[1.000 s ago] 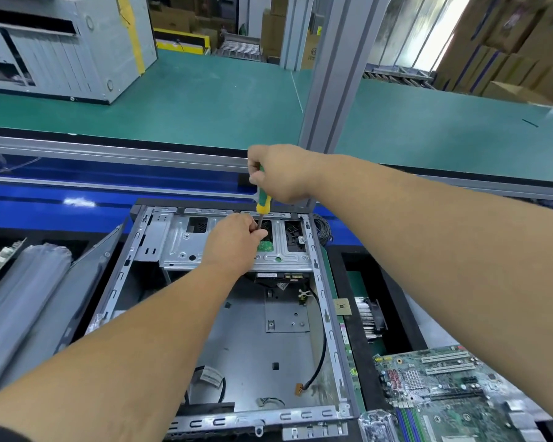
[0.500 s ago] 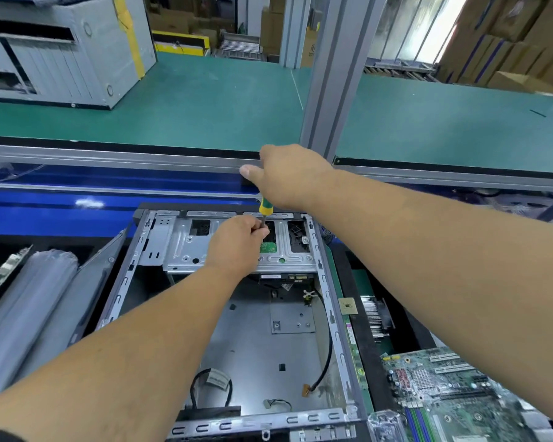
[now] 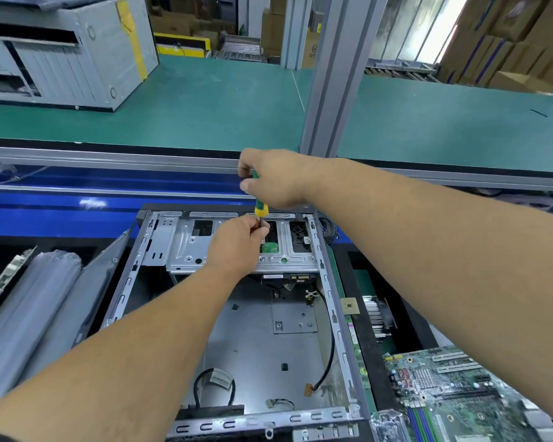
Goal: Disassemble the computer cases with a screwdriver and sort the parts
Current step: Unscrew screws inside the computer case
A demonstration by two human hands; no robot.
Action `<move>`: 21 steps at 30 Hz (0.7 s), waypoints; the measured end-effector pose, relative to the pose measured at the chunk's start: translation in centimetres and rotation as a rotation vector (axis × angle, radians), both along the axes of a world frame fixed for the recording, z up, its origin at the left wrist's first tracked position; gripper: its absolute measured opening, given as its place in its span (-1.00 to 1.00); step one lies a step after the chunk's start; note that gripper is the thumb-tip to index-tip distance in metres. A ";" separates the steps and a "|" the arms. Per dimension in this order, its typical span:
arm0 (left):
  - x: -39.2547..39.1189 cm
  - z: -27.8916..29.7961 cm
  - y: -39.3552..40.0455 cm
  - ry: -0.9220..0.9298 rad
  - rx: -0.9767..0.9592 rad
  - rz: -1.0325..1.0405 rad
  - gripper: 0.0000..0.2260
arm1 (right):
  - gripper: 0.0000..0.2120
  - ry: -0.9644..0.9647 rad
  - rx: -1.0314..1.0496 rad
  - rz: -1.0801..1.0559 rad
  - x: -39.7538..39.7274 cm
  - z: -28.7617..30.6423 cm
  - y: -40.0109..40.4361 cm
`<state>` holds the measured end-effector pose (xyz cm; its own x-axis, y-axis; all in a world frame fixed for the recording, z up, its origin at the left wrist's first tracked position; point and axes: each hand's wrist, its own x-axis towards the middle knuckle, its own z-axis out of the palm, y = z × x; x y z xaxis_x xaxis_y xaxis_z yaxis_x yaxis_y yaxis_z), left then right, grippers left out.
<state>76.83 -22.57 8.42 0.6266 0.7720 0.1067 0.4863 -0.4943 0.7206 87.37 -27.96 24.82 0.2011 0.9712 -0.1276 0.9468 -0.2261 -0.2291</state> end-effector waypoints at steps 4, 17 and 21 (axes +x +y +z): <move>0.2 0.0 0.0 -0.010 0.018 0.048 -0.83 | -0.68 -0.140 0.091 -0.098 0.0 -0.8 0.1; 0.4 0.2 0.0 -0.057 -0.042 0.028 -0.90 | -0.71 -0.068 0.086 -0.126 0.3 -0.7 -0.1; 0.8 0.2 0.2 -0.057 -0.076 0.072 -0.83 | -0.70 -0.093 0.105 -0.149 0.1 -0.8 0.1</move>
